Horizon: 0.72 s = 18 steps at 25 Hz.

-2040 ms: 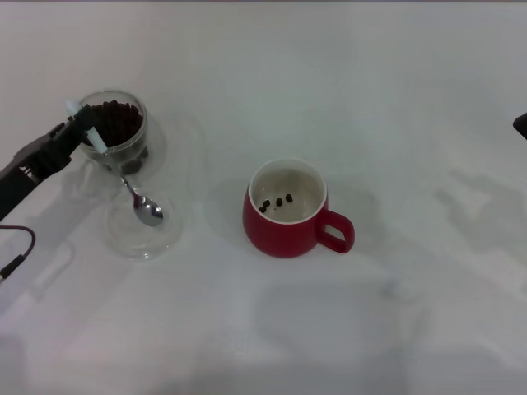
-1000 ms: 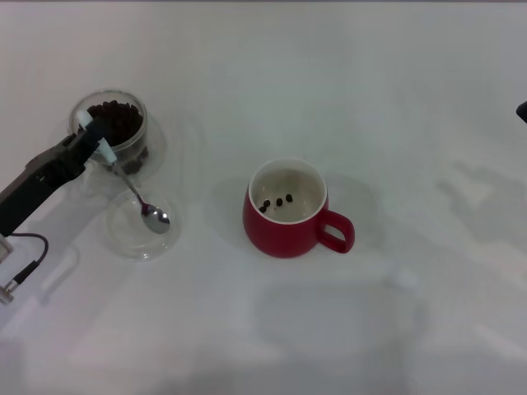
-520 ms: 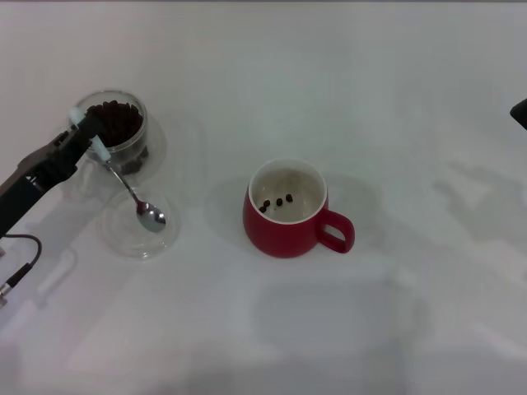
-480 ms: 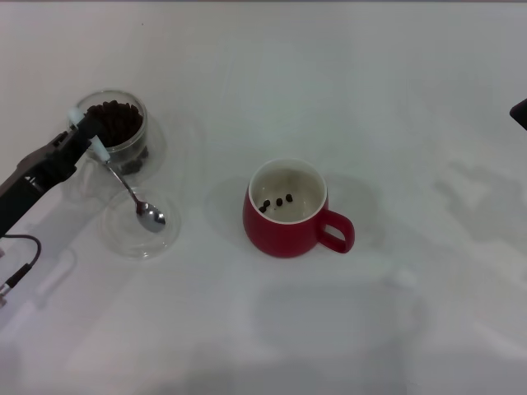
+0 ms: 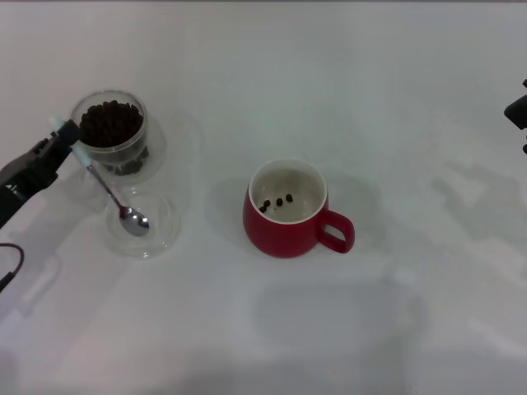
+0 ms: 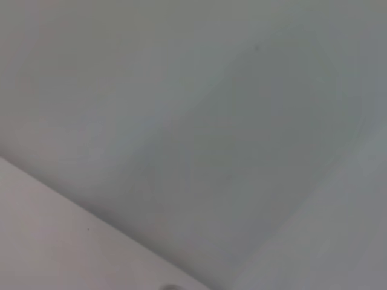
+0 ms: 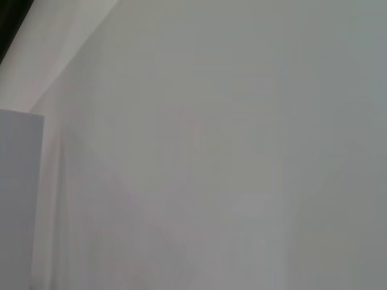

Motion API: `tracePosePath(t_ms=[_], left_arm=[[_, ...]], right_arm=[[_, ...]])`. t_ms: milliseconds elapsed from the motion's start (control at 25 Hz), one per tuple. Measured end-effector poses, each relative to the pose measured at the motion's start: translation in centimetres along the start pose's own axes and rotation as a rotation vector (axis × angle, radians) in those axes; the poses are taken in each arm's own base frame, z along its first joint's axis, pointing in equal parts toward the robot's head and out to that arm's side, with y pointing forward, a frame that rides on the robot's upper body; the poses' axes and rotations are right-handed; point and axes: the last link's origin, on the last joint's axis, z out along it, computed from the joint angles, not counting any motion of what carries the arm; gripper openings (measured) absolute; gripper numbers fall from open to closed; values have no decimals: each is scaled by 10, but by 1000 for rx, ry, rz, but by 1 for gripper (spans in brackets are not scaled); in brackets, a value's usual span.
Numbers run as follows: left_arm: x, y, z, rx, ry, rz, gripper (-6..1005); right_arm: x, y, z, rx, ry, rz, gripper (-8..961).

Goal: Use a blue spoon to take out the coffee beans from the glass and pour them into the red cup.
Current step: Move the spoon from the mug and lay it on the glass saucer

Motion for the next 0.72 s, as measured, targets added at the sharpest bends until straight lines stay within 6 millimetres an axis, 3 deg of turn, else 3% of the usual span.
tracePosePath(t_ms=[720], left_arm=[[-1, -4, 4, 25, -29, 10, 127]], right_arm=[[4, -4, 11, -7, 5, 3, 444]])
